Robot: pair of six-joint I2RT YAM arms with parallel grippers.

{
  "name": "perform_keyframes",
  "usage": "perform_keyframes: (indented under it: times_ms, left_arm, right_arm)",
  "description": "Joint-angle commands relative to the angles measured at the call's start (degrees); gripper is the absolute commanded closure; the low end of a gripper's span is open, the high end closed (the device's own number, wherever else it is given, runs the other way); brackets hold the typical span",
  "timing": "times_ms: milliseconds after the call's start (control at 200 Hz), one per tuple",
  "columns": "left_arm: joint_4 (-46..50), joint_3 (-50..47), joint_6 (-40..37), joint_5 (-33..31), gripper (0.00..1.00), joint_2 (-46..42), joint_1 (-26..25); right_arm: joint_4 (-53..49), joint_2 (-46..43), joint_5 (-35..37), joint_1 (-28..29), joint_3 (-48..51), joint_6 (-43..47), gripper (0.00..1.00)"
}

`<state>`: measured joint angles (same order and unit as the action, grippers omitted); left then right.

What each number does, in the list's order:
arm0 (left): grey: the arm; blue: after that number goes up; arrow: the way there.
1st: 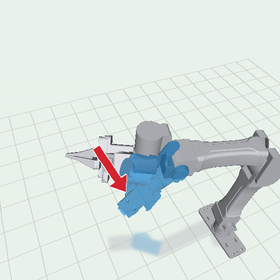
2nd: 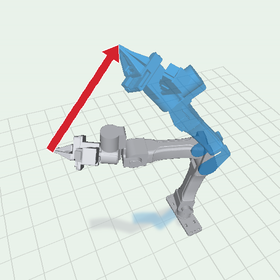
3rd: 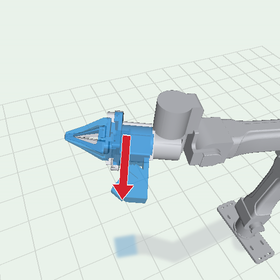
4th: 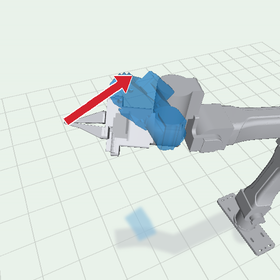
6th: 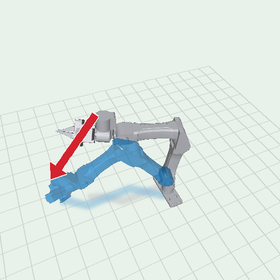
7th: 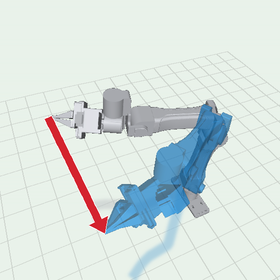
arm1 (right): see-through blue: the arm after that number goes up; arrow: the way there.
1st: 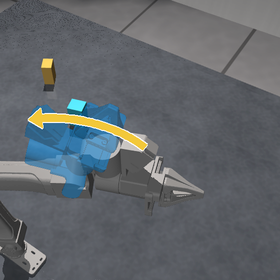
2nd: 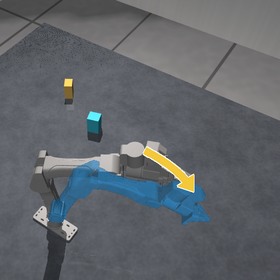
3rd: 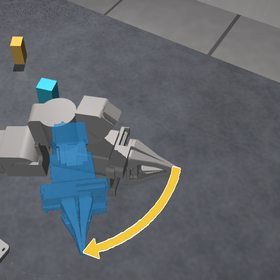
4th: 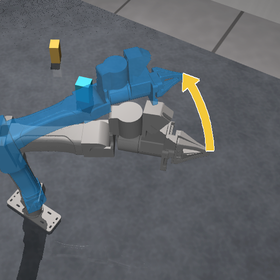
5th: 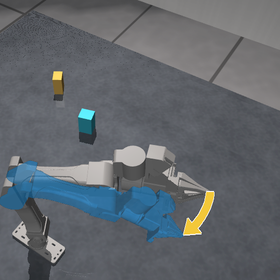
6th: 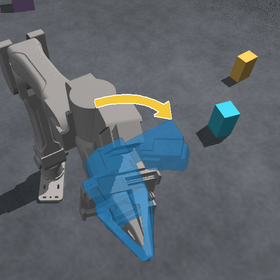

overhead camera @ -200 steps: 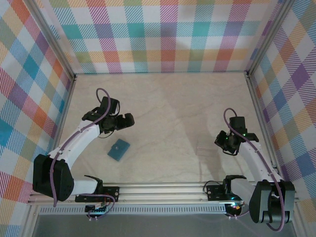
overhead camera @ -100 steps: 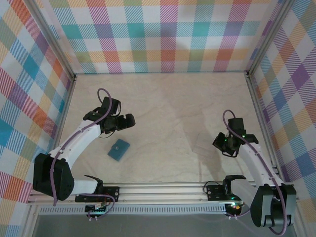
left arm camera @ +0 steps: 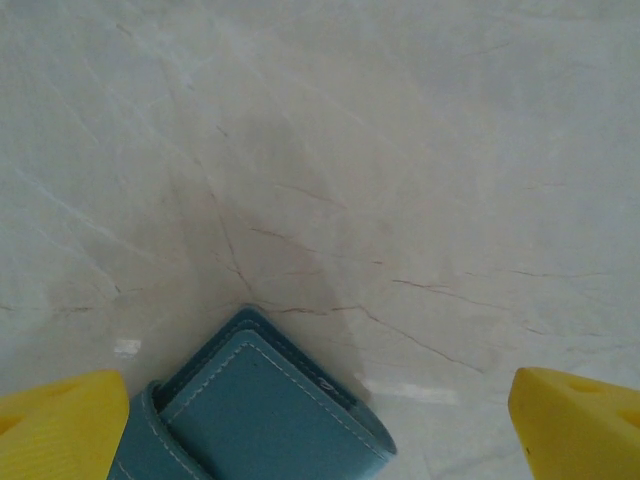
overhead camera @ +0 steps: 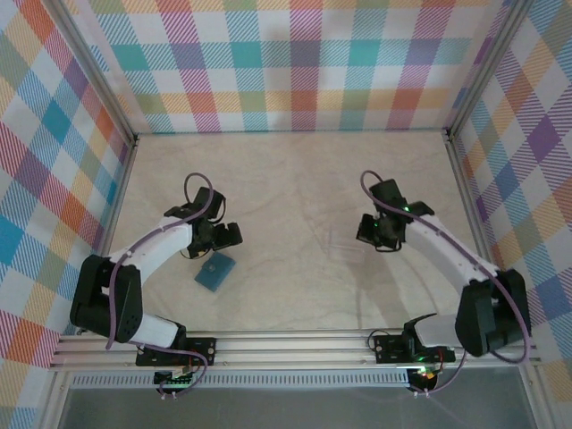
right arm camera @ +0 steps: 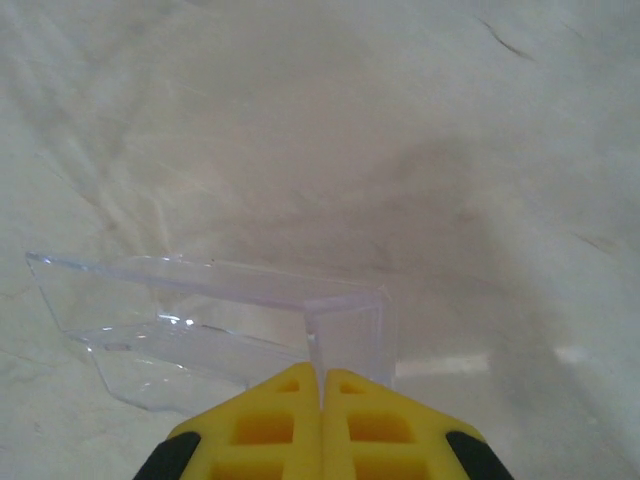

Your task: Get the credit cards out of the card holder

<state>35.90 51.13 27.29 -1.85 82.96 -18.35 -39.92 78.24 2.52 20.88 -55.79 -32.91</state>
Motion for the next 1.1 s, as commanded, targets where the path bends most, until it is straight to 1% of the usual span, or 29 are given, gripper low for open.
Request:
perform_keyframes:
  times_ms: [0,235,345,455,635,805,945,985,1095]
  left_arm:
    - [1.7,-0.6,1.3,-2.7,0.02,2.1,-0.4]
    - [2.3,-2.7,3.3,-1.5,0.01,3.8,-0.3]
    - [2.2,-3.8,3.4,0.0,0.01,4.6,-0.3]
    - [1.7,-5.3,3.3,2.8,0.02,4.9,-0.3]
    - [0.1,-7.7,3.7,8.2,0.04,4.6,-0.6]
    - [-0.5,-8.8,5.0,11.5,0.08,4.0,-2.7]
    - [-1.0,-9.7,7.7,12.1,0.10,3.2,-5.6]
    - [-1.0,-9.7,8.6,12.0,0.10,2.9,-6.6]
    - [-1.2,-9.8,11.7,11.8,0.11,2.0,-9.0]
  right_arm:
    - [2.0,7.6,0.7,3.0,-8.3,1.3,1.00]
    - [3.3,22.7,-2.1,5.8,-22.3,1.5,1.00]
    - [4.5,29.1,-5.5,6.4,-28.2,1.0,1.00]
    - [4.9,34.5,-8.8,6.8,-33.1,1.2,1.00]
    - [3.6,40.7,-13.0,6.8,-38.0,2.3,1.00]
    - [2.8,41.3,-13.7,7.0,-38.2,3.1,1.00]
    - [2.0,40.8,-13.6,7.0,-38.6,4.0,0.87]
    - [1.7,40.4,-13.4,7.0,-38.8,4.3,0.81]
    - [1.0,39.4,-13.1,7.0,-39.0,4.7,0.76]
